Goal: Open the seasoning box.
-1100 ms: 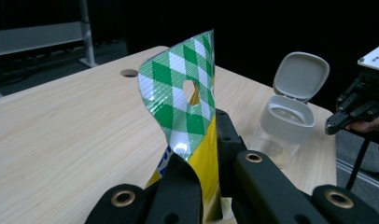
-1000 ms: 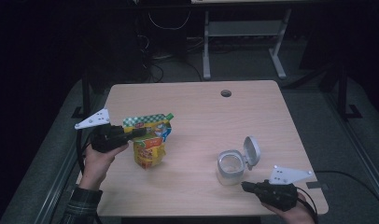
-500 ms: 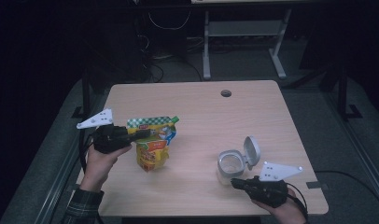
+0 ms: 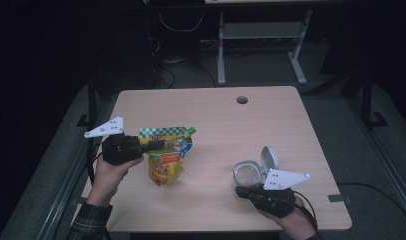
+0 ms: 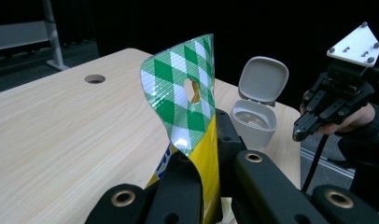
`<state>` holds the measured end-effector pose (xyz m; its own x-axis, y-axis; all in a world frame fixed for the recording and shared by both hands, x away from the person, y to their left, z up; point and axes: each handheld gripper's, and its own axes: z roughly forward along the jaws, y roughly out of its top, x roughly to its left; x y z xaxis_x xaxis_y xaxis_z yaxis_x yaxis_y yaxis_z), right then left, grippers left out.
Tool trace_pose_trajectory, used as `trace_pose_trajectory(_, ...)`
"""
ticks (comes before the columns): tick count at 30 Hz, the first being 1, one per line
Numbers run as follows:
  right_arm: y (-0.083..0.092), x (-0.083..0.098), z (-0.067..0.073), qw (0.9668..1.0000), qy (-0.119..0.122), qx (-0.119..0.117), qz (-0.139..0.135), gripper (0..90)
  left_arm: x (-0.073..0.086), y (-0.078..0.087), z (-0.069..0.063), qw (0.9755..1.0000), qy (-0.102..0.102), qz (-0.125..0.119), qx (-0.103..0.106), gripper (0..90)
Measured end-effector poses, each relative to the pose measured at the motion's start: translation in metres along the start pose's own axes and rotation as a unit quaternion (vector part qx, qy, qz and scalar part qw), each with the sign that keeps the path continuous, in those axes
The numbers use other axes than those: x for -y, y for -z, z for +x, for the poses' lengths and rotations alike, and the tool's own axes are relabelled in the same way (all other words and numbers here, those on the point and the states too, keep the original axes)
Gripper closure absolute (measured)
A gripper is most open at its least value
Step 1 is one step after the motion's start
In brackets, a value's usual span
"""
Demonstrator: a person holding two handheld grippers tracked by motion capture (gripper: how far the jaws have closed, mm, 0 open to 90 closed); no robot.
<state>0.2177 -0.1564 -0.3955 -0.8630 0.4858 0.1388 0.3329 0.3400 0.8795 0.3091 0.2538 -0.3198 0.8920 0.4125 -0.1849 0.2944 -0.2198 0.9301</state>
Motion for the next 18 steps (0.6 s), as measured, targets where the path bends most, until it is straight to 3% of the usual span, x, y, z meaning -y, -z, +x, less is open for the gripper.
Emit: trace_pose_trajectory(18,-0.035,-0.027,0.005,0.9995,0.000,0.033,-0.002,90.0,-0.006,-0.007,-0.009,0.9998,-0.006,0.001,0.021,90.0)
